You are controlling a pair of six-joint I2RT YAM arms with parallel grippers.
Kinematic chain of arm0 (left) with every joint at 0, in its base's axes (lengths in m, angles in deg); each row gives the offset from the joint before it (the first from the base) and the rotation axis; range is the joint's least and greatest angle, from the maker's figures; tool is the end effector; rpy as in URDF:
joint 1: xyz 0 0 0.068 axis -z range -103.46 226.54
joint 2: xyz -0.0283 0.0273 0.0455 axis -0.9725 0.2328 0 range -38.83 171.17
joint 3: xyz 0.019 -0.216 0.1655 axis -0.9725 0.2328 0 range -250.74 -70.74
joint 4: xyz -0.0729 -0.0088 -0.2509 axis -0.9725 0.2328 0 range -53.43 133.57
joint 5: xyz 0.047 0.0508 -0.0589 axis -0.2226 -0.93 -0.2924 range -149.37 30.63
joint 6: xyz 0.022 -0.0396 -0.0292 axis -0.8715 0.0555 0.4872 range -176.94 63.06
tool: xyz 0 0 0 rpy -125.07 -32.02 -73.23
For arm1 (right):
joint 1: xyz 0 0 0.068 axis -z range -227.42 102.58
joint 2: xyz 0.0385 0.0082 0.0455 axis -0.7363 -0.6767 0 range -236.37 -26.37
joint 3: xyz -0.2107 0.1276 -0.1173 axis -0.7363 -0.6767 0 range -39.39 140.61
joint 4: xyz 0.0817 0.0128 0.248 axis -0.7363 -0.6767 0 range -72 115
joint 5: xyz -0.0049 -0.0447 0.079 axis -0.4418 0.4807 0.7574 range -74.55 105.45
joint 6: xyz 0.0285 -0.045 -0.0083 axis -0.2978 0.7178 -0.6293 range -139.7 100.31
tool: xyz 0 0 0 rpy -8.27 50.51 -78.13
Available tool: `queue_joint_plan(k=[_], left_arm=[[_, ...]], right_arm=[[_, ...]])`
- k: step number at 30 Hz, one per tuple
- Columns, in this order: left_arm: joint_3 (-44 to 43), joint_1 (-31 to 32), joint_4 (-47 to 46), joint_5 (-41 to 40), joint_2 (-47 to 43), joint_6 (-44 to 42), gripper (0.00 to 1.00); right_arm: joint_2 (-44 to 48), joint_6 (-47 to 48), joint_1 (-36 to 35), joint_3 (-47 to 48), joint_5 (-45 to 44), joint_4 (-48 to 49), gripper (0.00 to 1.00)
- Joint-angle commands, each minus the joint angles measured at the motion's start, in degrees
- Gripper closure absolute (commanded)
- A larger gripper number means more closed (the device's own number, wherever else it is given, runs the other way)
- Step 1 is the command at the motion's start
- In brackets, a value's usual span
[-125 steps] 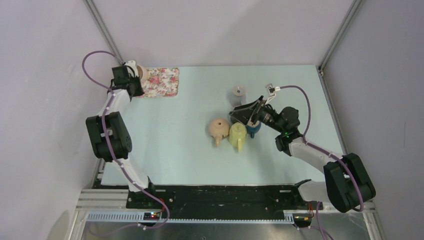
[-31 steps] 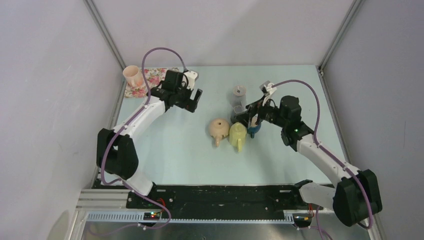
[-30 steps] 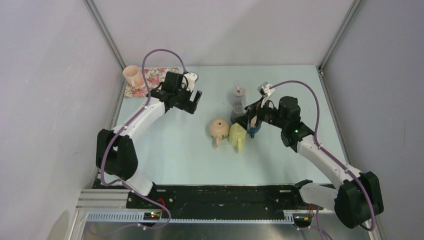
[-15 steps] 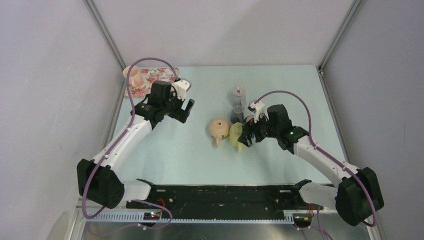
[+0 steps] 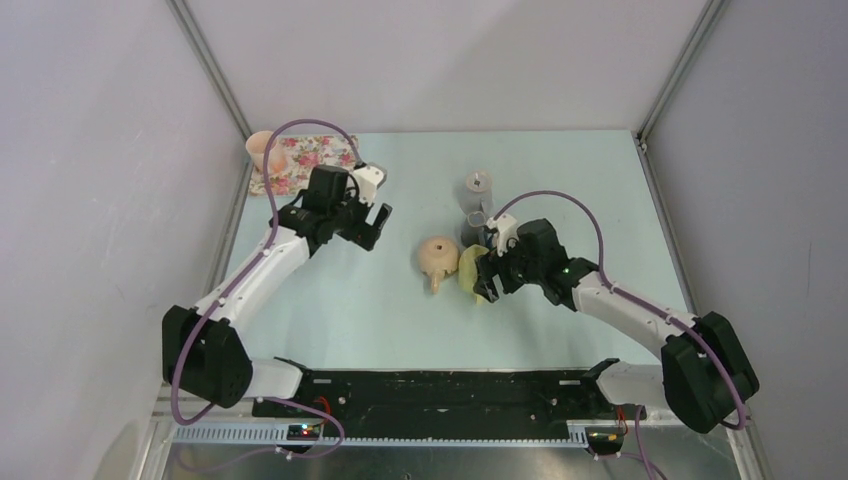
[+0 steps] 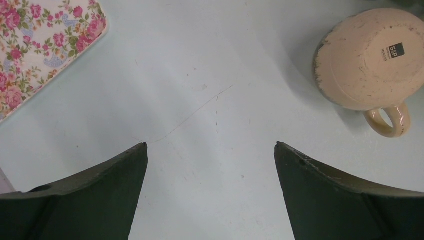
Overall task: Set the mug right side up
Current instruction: Turn over the cup at the center of the board.
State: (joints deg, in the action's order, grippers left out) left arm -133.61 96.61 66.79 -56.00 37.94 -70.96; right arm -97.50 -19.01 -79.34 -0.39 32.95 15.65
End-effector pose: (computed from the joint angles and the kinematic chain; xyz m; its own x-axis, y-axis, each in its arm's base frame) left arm 0.2720 -0.1015 0.2936 -0.5419 0.4554 -0.7064 0.5293 0.8378 0.1341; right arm 0.2106 0.1439 0.2124 -0.5538 -0.3584 -0.7516 -0.7022 0.6861 0.1902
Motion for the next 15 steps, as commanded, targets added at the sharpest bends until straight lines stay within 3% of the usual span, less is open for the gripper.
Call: queue_joint_plan(k=[1,12,15], left_arm=[[0.4,-0.3,-2.3,1.8,-0.5,-0.5,0.00],[1.0,-0.1,-3.2,1.5,-1.0,-0.3,0.00],[1.9,-0.2,-3.8,1.2,-1.7,-0.6,0.00]], right_arm=[[-0.4,-0.5,-1.6,0.2,-5.3,3.9,0.16],[-5.2,-0.5,-5.8,2.9,-14.6,4.3,0.26],[-6.1,-0.2,-6.8,3.8,-16.1,4.2,0.36]])
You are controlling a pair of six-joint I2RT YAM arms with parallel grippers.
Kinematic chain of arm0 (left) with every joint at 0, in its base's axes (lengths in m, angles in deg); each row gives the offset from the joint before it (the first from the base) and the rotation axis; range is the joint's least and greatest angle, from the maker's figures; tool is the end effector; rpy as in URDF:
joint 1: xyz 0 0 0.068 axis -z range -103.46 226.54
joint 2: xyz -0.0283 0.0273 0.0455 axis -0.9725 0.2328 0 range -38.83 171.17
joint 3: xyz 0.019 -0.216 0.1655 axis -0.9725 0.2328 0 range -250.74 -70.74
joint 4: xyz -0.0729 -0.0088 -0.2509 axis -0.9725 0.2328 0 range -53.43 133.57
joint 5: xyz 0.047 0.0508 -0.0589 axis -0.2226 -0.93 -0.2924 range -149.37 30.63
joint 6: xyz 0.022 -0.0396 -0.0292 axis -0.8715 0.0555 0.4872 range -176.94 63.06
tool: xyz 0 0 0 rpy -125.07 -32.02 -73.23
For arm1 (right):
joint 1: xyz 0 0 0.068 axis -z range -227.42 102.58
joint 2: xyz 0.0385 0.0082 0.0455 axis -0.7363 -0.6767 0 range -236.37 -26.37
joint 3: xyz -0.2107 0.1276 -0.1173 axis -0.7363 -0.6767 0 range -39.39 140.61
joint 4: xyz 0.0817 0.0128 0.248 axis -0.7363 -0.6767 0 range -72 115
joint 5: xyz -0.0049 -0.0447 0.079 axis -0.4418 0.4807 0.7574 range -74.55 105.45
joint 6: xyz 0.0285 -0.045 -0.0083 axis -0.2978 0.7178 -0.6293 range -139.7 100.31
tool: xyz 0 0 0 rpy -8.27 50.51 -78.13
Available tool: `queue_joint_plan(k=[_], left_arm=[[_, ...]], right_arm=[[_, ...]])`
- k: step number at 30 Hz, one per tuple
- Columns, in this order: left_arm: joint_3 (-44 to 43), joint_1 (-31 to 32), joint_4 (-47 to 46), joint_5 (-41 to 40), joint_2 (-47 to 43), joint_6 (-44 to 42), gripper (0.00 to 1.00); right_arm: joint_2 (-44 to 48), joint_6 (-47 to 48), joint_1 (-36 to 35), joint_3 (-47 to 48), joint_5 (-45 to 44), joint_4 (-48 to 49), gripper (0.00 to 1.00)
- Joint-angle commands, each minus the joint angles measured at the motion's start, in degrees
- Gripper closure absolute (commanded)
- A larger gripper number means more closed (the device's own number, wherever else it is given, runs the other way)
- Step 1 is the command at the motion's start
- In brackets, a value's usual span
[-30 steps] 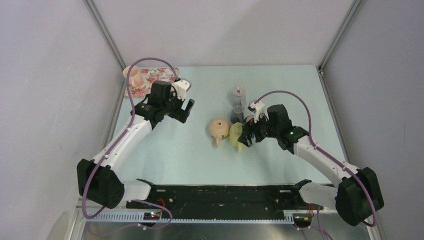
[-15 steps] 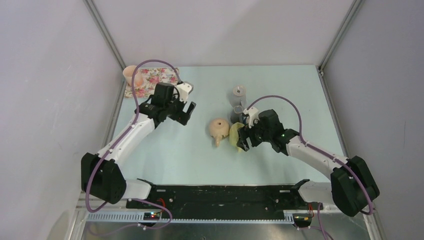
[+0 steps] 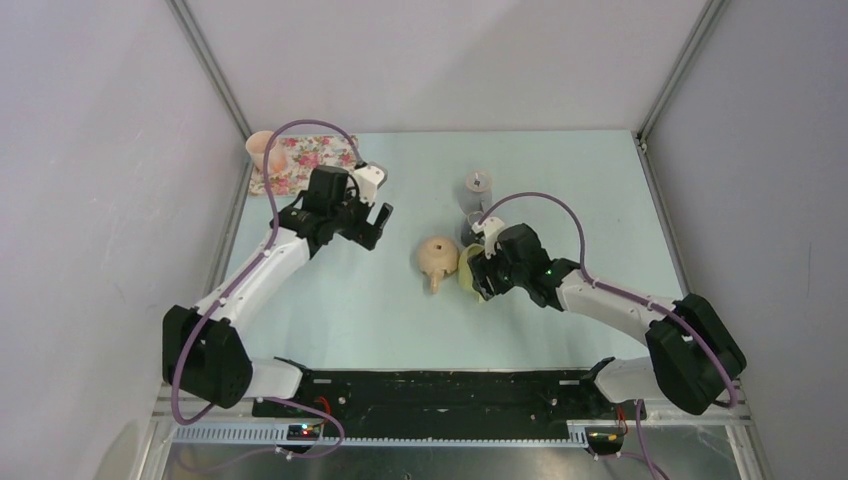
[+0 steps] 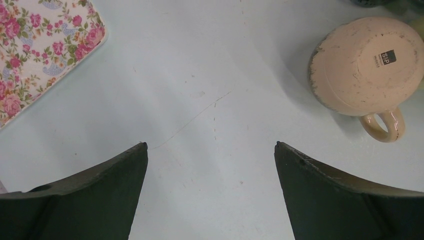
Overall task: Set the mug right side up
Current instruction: Turn over the cup at the center of the board.
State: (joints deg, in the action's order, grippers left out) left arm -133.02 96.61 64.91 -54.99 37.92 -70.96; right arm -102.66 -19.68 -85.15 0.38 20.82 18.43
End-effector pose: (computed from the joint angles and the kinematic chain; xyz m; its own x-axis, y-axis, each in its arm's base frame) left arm 0.2733 -0.1026 0.2929 -0.5237 0.4485 -0.7243 0.5377 0.8335 0.1273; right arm 0.2114 0.1679 0.1977 -0.5401 -0.4182 -0.7303 -0.6635 0.7455 0.0637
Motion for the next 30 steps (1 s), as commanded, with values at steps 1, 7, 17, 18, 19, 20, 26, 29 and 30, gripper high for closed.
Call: queue_joint_plan(k=[1,7,17,18,19,20,26,29,30], left_arm=[[1.3,-0.1,-2.1,0.2,-1.7,-0.6,0.00],[1.7,-0.1,-2.5,0.2,-1.7,-0.4,0.00],[2.0,0.0,-3.0,0.4,-1.8,-0.3,0.00],[2.0,0.0,-2.9,0.4,-1.9,-0.2,0.00],[2.1,0.0,-3.0,0.5,-2.0,-0.2,0.00],[2.3,0.0,-3.1,0.9,-2.1,-0.3,0.00],[0.6,0.0,-3.3,3.7,-2.6,0.6,0.00],[-1.2,-0.1,-3.3,5.1,-3.3,-0.3,0.00],[-2.3,-0.1,-3.3,5.2,-3.4,-1.3,0.00]], right_arm=[[-0.9,0.6,-0.9,3.0,-4.2,1.3,0.41],[-1.1,0.9,0.1,3.0,-4.8,1.3,0.62],[-0.1,3.7,0.3,3.0,-2.9,1.9,1.00],[0.3,3.9,0.5,3.0,-2.1,2.0,1.00],[1.2,4.4,0.9,3.0,0.1,2.0,1.00],[2.1,4.6,1.2,3.1,1.4,2.1,1.00],[9.1,4.9,5.8,5.1,13.1,-0.3,1.00],[9.9,3.2,10.1,8.4,18.8,-2.0,1.00],[9.6,2.8,11.2,9.2,19.4,-3.3,1.00]])
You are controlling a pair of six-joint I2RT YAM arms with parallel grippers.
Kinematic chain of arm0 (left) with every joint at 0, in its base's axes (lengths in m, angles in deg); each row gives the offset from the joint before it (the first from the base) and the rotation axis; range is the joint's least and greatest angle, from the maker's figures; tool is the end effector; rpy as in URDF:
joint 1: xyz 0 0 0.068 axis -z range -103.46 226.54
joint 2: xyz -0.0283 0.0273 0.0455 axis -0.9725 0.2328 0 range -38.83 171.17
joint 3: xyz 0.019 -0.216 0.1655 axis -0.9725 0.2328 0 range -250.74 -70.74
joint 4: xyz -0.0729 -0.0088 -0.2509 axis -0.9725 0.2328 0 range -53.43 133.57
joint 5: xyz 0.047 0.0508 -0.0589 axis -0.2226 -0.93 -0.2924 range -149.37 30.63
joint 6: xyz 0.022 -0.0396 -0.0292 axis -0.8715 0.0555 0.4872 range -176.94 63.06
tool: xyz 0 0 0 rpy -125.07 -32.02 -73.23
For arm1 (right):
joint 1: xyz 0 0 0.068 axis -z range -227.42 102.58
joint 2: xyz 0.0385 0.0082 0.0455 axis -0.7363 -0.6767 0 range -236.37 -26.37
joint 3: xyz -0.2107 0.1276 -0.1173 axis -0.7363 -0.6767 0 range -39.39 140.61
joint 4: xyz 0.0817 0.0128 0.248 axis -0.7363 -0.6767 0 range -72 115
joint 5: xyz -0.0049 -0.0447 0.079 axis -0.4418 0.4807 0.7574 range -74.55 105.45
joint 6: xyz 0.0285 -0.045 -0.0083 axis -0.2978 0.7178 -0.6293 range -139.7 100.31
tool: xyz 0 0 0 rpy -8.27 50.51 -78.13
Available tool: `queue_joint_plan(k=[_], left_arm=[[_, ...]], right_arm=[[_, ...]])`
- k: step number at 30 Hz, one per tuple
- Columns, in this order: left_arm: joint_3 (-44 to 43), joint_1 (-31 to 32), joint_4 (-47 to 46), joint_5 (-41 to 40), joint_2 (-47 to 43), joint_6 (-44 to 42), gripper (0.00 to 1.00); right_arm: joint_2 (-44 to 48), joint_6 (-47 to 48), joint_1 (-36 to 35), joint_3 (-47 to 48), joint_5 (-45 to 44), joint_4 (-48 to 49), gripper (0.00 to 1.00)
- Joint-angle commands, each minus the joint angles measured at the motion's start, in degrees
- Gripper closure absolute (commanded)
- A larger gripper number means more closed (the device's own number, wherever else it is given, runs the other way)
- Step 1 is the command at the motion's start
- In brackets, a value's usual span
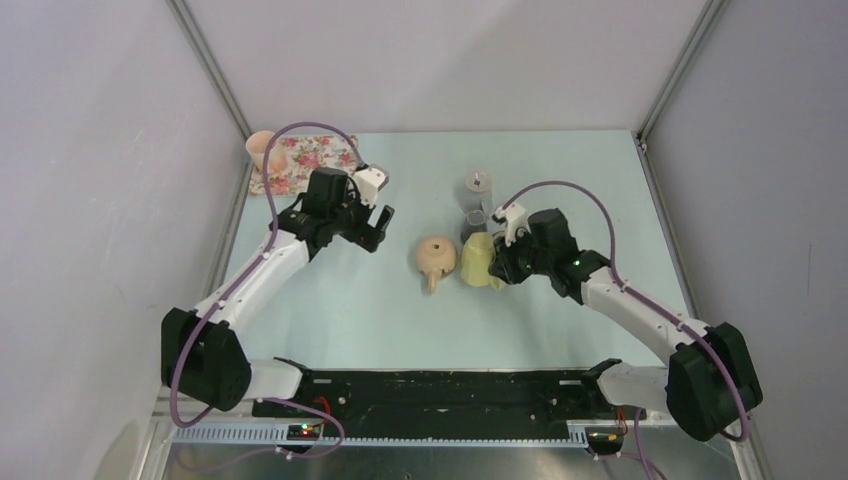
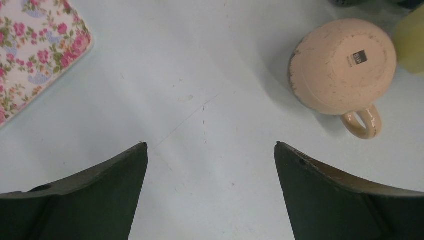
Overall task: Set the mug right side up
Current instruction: Turn over the cup at the center of the board.
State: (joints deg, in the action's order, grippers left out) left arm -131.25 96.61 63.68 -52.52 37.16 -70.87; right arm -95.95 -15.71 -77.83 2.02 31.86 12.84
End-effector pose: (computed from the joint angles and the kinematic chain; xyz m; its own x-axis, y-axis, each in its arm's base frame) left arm 0.2697 -0.1029 0.2881 -0.5151 0.4427 -0.7339 0.5638 0.8200 0.0988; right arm 0.2144 0.1376 0.2282 -0.5101 -0.3767 -0.7732 -0.7085 0.6937 0.1294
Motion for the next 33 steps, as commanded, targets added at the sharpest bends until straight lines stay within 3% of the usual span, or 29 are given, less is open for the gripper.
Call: queue_joint_plan(k=[1,6,11,15,21,24,29,33], left_arm=[[-4.8,-0.1,-2.1,2.7,-2.7,-2.0,0.00],[-13.8,-0.1,-2.1,6.0,-1.7,-1.3,0.00],[-24.9,0.0,-2.4,17.9,2.0,9.5,0.00],[-28.3,0.3,-5.0,26.6,5.4,19.8,0.00],[-19.3,1.5,-18.5,36.6,6.5,34.0,0.00],[-12.7,2.1,-32.2,39.7,5.9,41.6,0.00],[-8.4,4.6,-38.8,42.9,7.4,48.0,0.00],[-5.3,7.5,-48.0,45.0,9.2,55.7,0.00]], right_arm=[[2.8,-1.4,4.4,9.2,9.9,1.7,1.00],[2.4,-4.5,7.3,13.4,17.2,2.0,1.00],[2.4,-12.0,9.7,18.4,21.7,8.9,1.00],[2.8,-19.1,12.2,18.8,23.8,16.4,1.00],[2.3,-34.2,17.0,17.4,26.7,27.9,1.00],[1.8,-41.7,19.3,15.8,27.6,34.6,1.00],[2.2,-54.5,22.2,10.6,27.2,50.5,1.00],[2.9,-58.0,22.4,6.4,26.2,57.0,1.00]])
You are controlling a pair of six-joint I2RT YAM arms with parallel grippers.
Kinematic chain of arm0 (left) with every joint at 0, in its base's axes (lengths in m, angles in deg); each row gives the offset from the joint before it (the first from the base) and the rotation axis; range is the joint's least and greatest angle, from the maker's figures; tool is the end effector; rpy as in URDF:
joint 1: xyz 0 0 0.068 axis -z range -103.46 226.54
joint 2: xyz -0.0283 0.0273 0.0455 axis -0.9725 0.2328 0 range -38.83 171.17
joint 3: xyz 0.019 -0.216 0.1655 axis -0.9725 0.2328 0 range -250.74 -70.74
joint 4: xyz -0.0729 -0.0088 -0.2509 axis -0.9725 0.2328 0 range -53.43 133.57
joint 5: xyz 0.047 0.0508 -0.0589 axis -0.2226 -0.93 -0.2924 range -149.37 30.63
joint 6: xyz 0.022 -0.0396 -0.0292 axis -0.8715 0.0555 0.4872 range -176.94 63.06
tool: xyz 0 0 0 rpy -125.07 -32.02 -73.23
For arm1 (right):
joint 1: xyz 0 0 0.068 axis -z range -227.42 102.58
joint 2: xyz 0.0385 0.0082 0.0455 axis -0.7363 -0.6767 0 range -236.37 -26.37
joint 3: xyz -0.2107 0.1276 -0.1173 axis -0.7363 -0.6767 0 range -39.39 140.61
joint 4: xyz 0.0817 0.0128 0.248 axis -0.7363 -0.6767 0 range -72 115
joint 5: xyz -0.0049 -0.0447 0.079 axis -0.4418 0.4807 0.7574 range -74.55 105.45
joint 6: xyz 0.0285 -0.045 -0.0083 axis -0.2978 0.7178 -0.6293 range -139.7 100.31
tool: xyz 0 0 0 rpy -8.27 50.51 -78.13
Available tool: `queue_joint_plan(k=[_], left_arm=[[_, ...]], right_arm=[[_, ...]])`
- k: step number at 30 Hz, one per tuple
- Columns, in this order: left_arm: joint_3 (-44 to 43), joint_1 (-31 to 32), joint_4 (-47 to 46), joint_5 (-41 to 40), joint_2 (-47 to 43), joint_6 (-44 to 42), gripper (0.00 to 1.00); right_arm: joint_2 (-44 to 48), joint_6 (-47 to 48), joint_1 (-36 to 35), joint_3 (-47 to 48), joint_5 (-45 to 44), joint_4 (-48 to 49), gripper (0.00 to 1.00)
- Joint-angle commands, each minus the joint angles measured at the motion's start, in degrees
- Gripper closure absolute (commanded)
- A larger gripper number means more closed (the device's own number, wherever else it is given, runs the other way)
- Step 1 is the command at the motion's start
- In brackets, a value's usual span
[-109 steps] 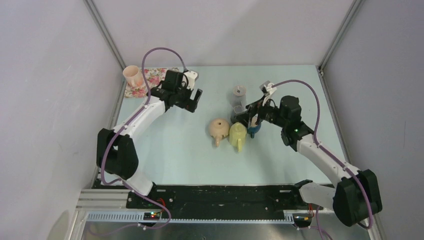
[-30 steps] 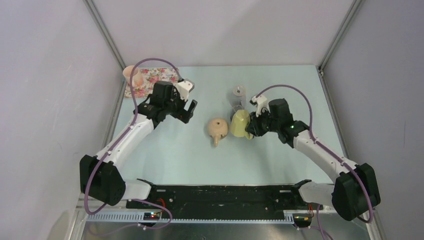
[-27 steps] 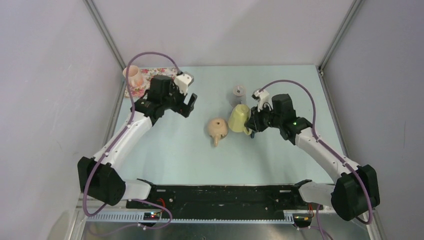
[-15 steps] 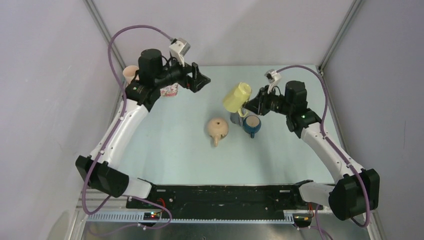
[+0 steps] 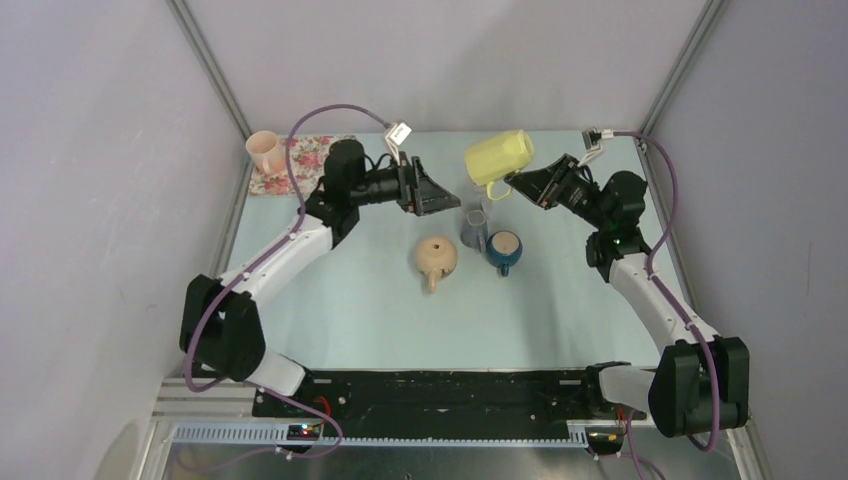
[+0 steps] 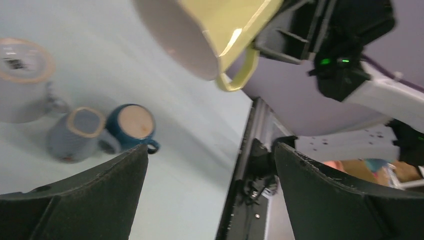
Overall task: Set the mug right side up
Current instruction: Turn over the cup at the center of the board.
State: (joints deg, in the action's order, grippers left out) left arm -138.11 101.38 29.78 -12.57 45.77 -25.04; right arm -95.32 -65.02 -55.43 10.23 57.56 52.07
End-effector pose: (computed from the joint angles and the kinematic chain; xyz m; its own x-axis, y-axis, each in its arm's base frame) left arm 0.3009 -0.1678 0.3432 -0.6354 -0.1044 -0.7651 0.7096 0.3119 -0.6318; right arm 0.2696 0.0621 0.3489 -0.4476 0.4698 -0.7609 -0.6302 0.4380 0.6411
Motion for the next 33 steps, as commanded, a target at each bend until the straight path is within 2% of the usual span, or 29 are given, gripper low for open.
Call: queue_joint_plan(k=[1,6,17,28,33], left_arm=[[1.9,3.8,-16.6,5.4,1.3,12.3,0.00],[2.9,6.9,-26.9,7.8,4.3,19.9,0.00],[3.4,8.5,-34.5,8.0,8.1,25.9,0.00],[3.2,9.5,-41.1,9.4,10.3,31.6,0.00],[4.0,9.6,-48.9,10.1,10.9,36.8,0.06]], right_arm=[[2.5,-8.8,0.0,-2.7,0.3,18.9,1.00],[2.5,-13.5,0.1,-7.2,-0.8,27.1,1.00],[2.6,-18.5,-1.1,-12.3,-3.0,36.5,1.00],[-0.5,-17.5,-6.0,-14.4,-4.0,43.2,1.00],[-2.6,-15.1,-7.1,-14.9,-4.2,43.8,1.00]])
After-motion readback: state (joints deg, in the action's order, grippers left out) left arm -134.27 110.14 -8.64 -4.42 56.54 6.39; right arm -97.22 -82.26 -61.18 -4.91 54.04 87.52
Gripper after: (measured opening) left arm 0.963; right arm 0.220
